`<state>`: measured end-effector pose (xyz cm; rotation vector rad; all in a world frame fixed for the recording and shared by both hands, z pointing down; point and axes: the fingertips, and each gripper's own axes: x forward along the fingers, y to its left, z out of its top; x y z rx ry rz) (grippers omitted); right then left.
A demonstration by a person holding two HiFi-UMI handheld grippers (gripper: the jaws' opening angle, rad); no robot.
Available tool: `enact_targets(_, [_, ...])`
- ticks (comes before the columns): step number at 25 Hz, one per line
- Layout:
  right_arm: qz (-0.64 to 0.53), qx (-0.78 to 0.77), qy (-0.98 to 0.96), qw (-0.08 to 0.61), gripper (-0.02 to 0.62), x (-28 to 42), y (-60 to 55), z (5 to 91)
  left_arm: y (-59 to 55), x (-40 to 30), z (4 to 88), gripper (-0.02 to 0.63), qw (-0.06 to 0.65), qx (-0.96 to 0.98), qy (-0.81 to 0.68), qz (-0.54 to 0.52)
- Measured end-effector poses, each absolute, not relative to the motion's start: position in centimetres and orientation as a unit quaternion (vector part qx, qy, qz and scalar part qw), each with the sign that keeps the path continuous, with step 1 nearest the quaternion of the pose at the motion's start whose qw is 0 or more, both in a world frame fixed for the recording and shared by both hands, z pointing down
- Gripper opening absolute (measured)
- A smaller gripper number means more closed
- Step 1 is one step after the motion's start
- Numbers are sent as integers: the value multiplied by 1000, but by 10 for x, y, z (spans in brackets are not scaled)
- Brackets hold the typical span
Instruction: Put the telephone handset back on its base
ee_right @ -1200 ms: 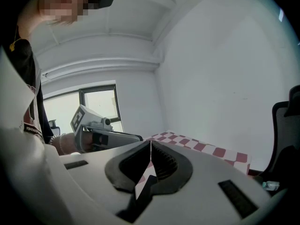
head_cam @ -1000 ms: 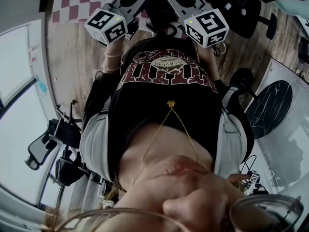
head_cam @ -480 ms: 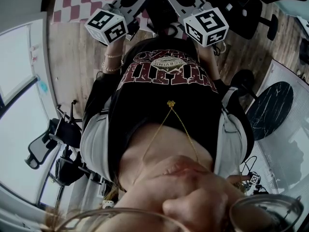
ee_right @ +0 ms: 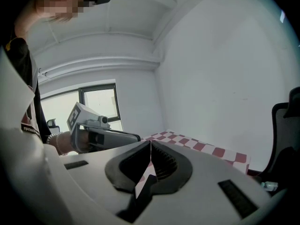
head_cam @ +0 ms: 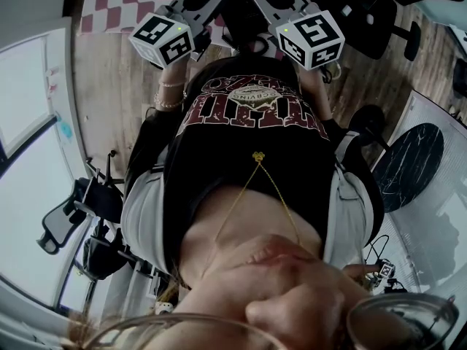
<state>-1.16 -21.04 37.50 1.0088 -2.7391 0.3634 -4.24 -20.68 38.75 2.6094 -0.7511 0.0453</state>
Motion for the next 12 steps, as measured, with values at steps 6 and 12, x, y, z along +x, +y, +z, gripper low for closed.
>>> enact_targets(6, [122, 342, -926, 100, 21, -12, -209, 375, -205, -41, 387, 11, 217, 938, -269, 4])
enact_targets(12, [121, 342, -926, 101, 21, -11, -206, 376, -202, -39, 387, 11, 220, 938, -267, 1])
